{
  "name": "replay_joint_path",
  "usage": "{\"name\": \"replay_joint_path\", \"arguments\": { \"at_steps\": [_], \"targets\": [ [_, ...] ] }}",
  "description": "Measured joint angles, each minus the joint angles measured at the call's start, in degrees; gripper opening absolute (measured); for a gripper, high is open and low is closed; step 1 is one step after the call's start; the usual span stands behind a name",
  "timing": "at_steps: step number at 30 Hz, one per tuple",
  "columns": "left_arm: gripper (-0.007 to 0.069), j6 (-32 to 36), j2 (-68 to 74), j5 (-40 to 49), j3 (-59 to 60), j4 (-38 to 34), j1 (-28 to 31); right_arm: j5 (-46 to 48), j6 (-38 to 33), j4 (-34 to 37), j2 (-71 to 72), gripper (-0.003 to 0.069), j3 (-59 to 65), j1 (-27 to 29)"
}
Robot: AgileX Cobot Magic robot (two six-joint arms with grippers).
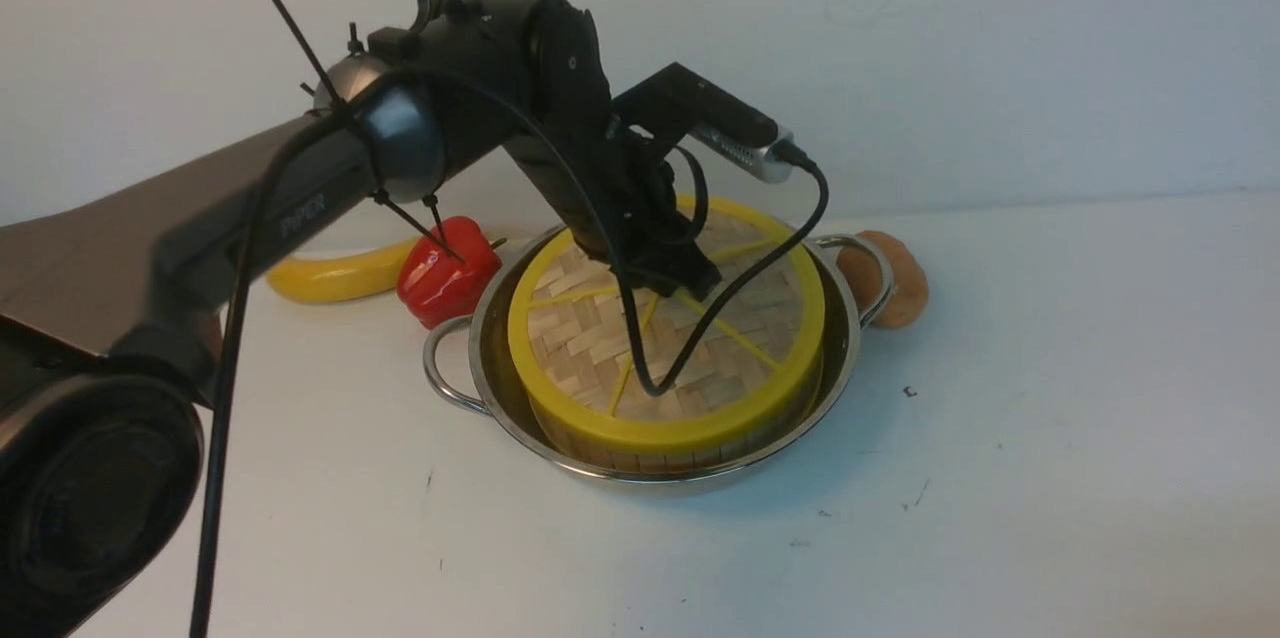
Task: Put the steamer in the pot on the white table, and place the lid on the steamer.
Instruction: 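Place the yellow bamboo steamer lid onto the steamer in the pot with the left gripper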
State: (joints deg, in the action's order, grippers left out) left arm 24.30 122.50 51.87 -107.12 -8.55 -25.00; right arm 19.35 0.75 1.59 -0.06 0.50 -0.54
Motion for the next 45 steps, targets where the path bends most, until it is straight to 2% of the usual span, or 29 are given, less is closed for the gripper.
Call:
{"name": "replay_joint_path", "arguments": {
  "at_steps": [16, 26, 45],
  "targets": [
    [0.0118, -0.1, 0.3, -1.5, 0.0, 0.5, 0.0, 0.0, 0.0, 0.0, 0.0, 0.0243, 0.0, 0.0],
    [0.0118, -4.1, 0.3, -2.2, 0.0, 1.7, -0.2, 0.0, 1.0, 0.0, 0.0, 0.0243, 0.0, 0.0],
    [0.0118, -5.6, 0.8, -0.7, -3.6, 1.3, -0.2, 0.0, 1.2, 0.0, 0.0, 0.0243, 0.0, 0.0]
  ]
}}
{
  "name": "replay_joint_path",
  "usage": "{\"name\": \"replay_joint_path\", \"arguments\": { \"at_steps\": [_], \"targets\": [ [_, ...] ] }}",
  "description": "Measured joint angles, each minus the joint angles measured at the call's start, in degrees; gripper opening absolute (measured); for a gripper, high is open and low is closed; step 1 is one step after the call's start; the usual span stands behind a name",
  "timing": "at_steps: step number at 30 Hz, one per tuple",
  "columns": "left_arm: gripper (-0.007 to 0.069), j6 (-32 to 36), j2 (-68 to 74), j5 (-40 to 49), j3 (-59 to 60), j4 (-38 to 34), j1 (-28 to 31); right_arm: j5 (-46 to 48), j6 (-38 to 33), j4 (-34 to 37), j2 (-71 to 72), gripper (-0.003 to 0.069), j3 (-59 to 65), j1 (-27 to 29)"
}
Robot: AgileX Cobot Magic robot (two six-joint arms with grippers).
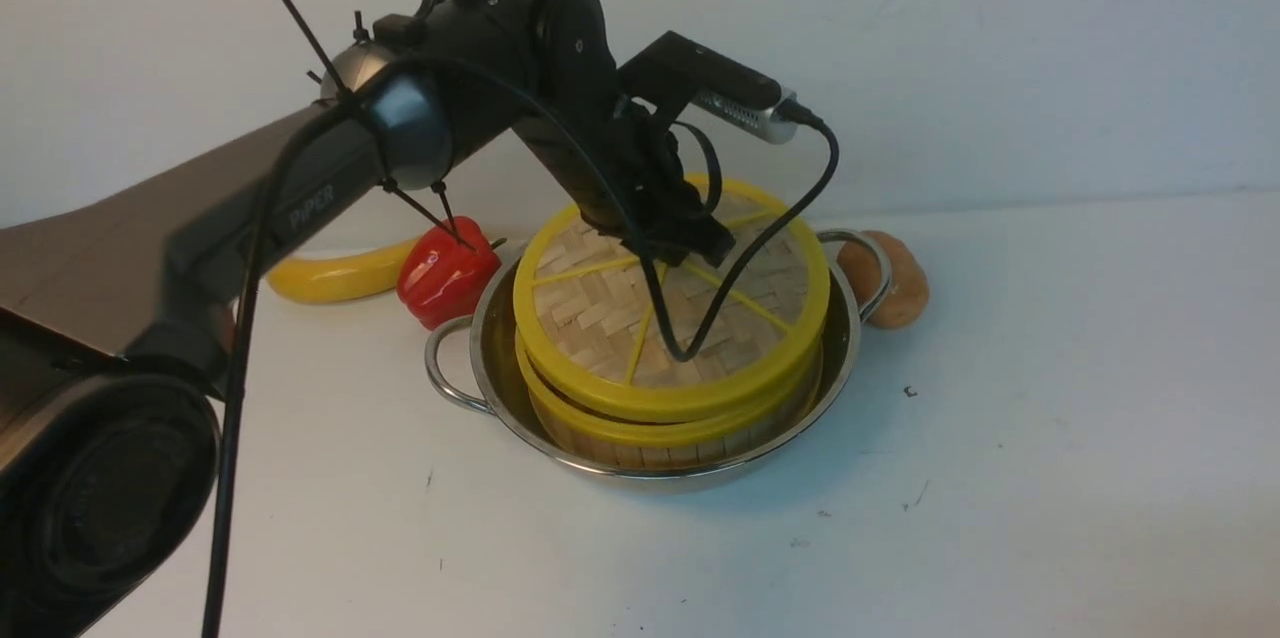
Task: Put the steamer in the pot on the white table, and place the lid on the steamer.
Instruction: 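Place the yellow bamboo steamer lid onto the steamer in the pot with the left gripper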
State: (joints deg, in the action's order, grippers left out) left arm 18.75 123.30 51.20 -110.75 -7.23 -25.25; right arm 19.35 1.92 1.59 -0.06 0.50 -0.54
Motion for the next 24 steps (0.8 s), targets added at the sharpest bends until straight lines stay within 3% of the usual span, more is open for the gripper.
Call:
{"name": "replay_joint_path", "arguments": {
  "at_steps": [24],
  "targets": [
    [0.0118, -2.3, 0.7, 1.9, -0.1, 2.0, 0.1, 0.0, 0.1, 0.0, 0.0, 0.0243, 0.0, 0.0]
  ]
}}
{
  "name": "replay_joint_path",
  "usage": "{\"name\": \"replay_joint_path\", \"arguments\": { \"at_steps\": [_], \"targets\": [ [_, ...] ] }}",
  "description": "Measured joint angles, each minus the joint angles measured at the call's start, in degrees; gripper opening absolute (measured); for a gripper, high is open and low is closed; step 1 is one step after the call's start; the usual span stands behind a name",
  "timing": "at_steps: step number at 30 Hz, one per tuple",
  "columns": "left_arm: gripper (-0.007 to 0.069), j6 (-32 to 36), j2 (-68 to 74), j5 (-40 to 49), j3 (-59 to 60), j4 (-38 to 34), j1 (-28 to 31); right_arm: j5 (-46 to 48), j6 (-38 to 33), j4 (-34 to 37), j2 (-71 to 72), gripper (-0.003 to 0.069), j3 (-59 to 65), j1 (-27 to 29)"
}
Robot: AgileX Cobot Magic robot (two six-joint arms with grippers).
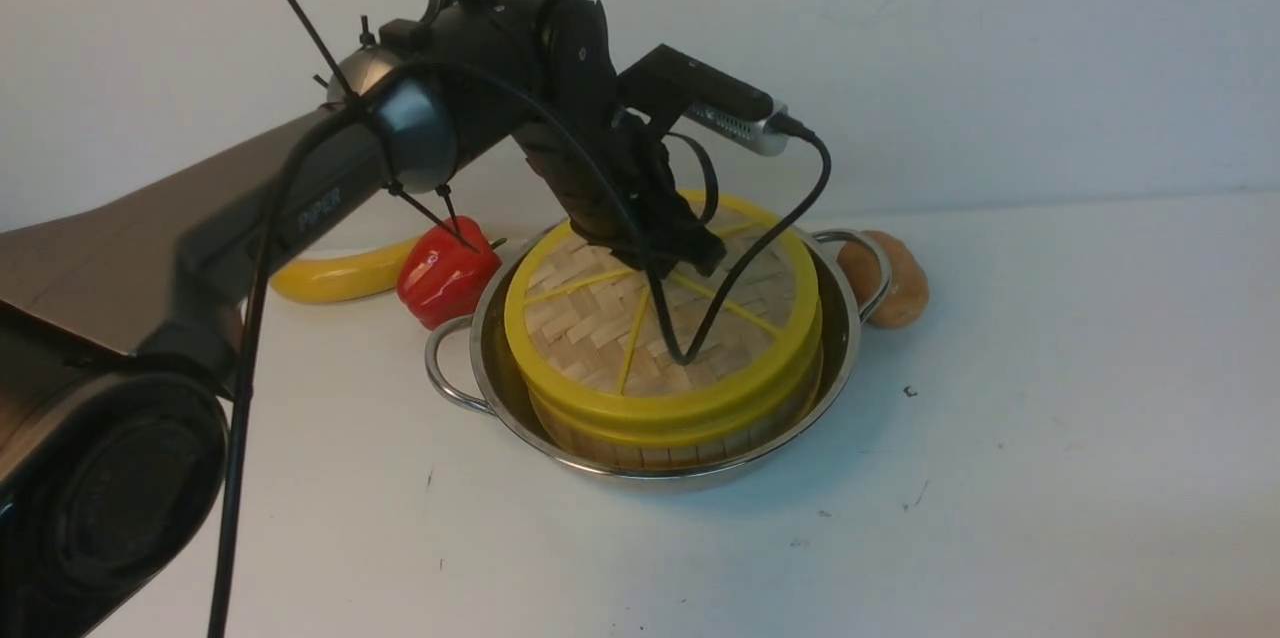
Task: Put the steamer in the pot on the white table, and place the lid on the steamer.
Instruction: 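Place the yellow bamboo steamer lid onto the steamer in the pot with the left gripper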
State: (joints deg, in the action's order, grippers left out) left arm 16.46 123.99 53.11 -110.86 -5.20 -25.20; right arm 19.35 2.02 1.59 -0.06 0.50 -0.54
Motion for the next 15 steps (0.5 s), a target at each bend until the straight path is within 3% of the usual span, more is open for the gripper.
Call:
{"name": "replay_joint_path", "arguments": {
  "at_steps": [15],
  "targets": [
    [0.0118, 1.0, 0.1, 1.1, 0.0, -1.4, 0.0, 0.0, 0.0, 0.0, 0.0, 0.0243, 0.0, 0.0]
  ]
}}
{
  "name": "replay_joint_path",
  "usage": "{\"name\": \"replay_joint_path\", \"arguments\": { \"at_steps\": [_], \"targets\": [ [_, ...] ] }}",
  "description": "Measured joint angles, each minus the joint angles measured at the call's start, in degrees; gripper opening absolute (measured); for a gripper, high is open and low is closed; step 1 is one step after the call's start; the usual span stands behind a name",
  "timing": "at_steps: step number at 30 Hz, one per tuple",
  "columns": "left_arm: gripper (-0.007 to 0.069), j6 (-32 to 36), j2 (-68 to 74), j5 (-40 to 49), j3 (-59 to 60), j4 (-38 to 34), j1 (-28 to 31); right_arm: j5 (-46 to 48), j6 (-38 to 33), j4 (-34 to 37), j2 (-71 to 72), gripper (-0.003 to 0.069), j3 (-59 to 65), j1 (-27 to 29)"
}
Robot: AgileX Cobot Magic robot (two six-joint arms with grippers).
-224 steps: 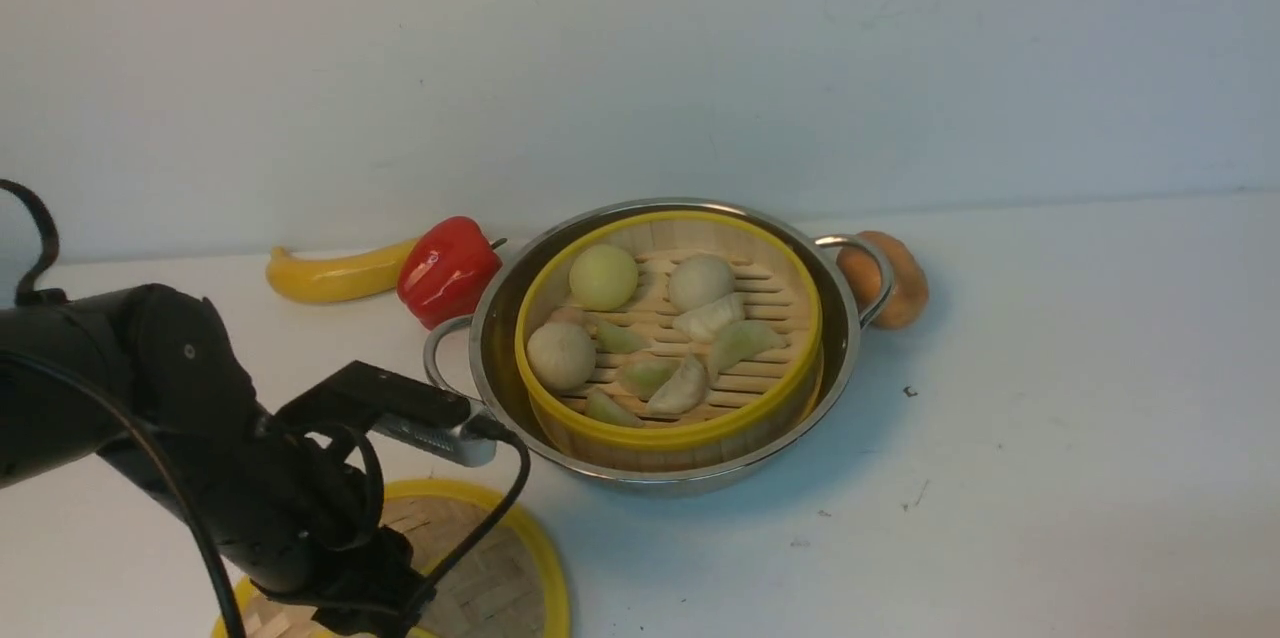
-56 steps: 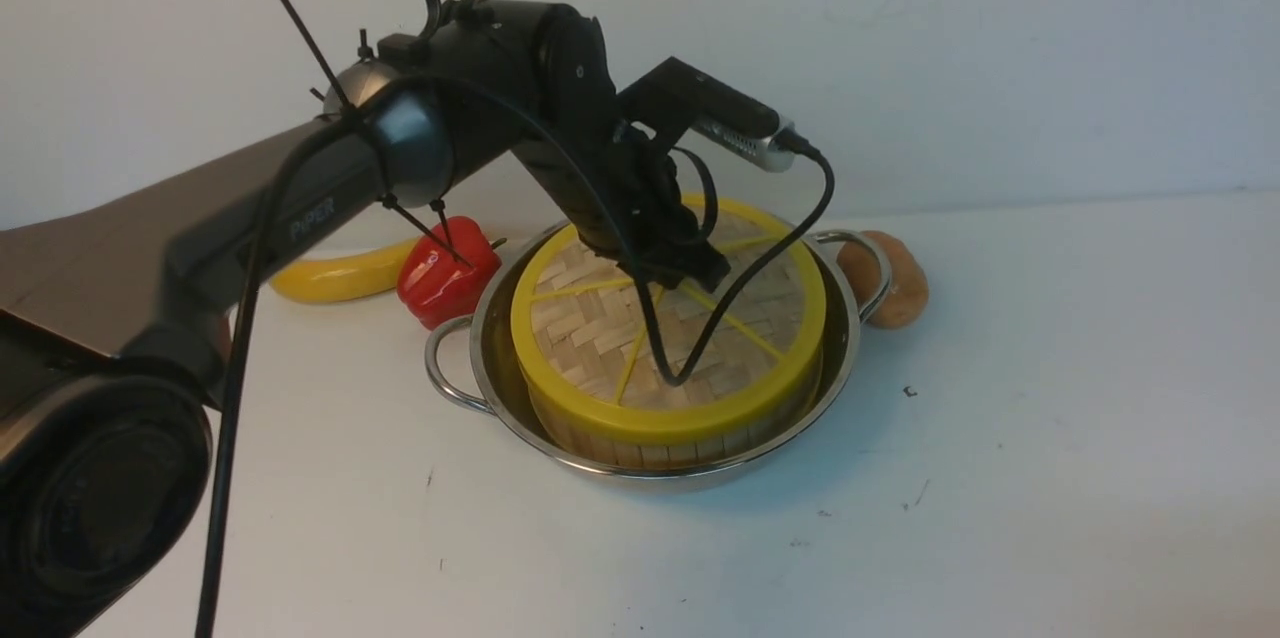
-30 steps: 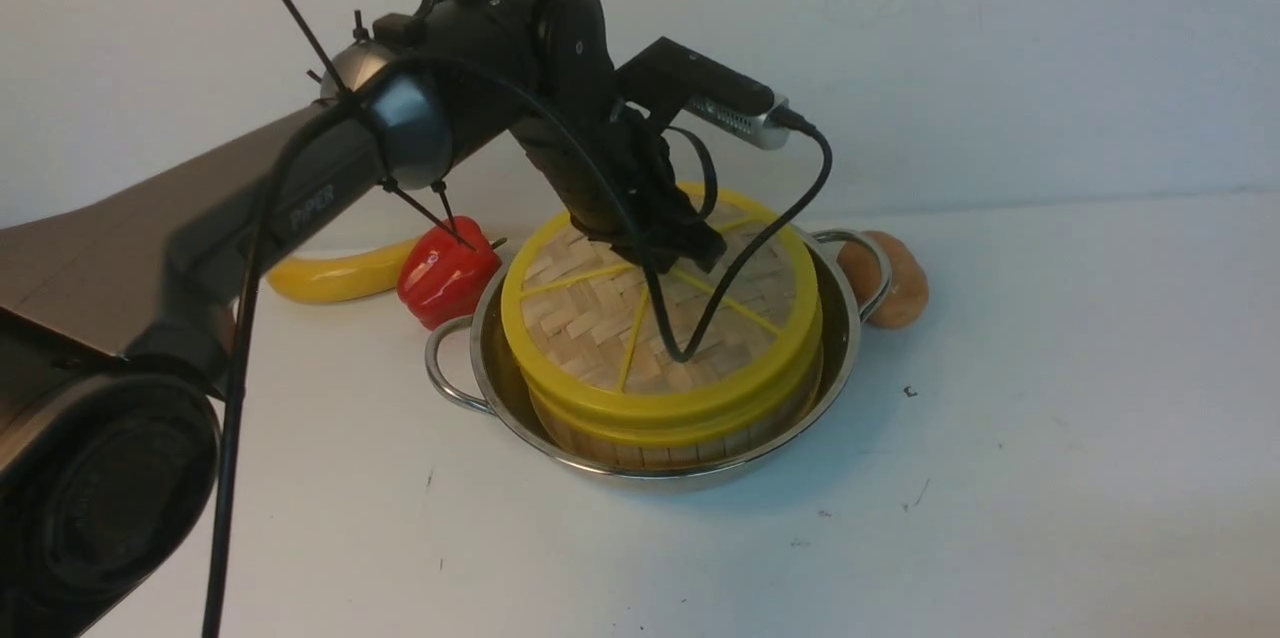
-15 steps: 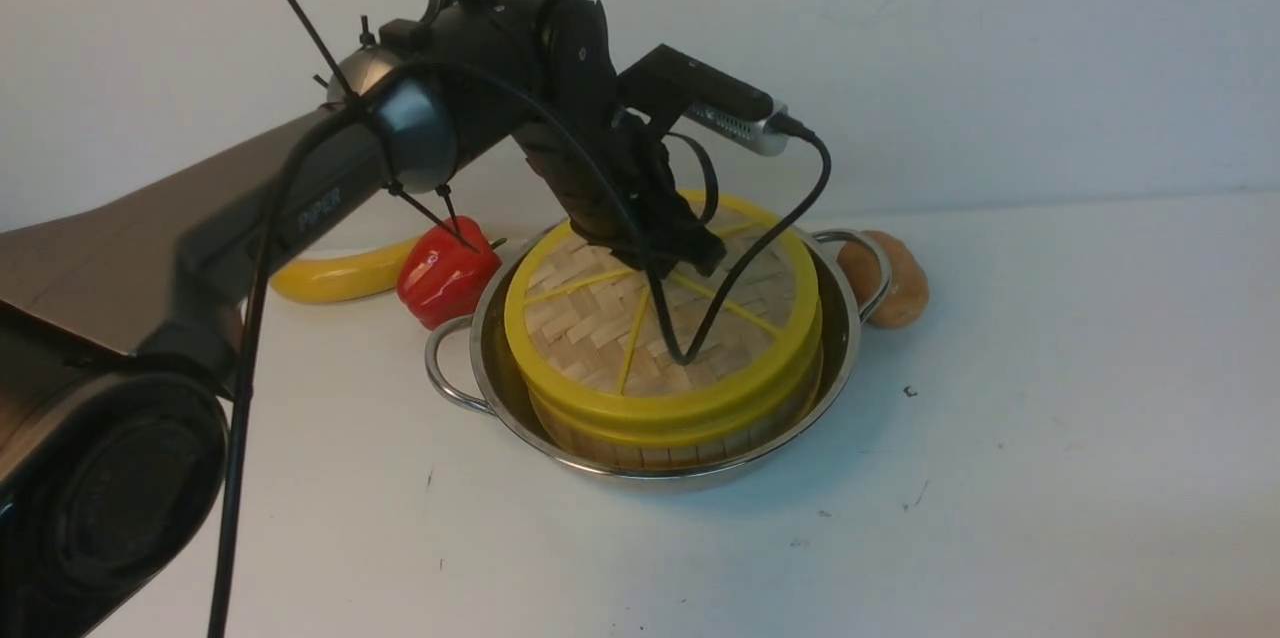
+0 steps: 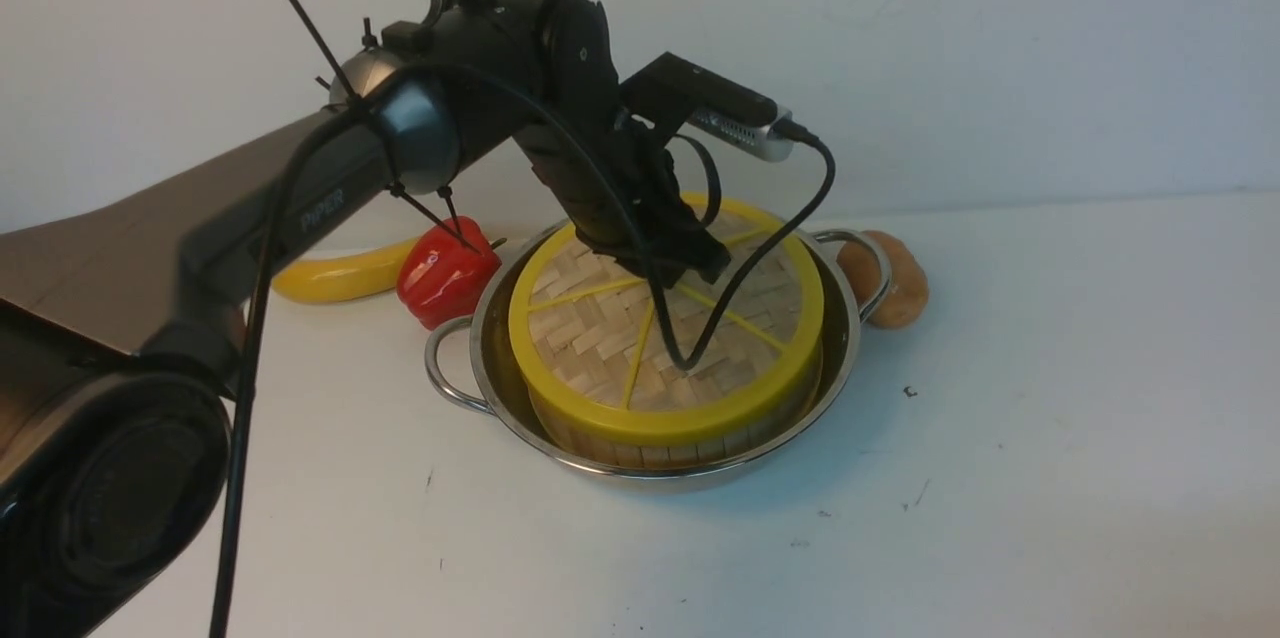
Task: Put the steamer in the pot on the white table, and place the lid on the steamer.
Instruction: 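Place the yellow bamboo steamer lid onto the steamer in the pot with the left gripper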
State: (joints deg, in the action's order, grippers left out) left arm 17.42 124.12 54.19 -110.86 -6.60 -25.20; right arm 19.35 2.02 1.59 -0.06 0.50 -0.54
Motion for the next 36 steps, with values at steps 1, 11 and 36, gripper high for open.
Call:
{"name": "replay_joint_path", "arguments": {
  "at_steps": [1, 11, 36],
  "targets": [
    [0.0118, 0.0, 0.0, 0.0, 0.0, 0.1, 0.0, 0.0, 0.0, 0.0, 0.0, 0.0243, 0.0, 0.0],
    [0.0118, -0.2, 0.0, -0.1, 0.0, 0.1, 0.1, 0.0, 0.0, 0.0, 0.0, 0.0243, 0.0, 0.0],
    [0.0118, 6.5, 0.0, -1.2, 0.0, -6.8, 2.2, 0.0, 0.0, 0.0, 0.0, 0.0243, 0.0, 0.0]
  ]
}}
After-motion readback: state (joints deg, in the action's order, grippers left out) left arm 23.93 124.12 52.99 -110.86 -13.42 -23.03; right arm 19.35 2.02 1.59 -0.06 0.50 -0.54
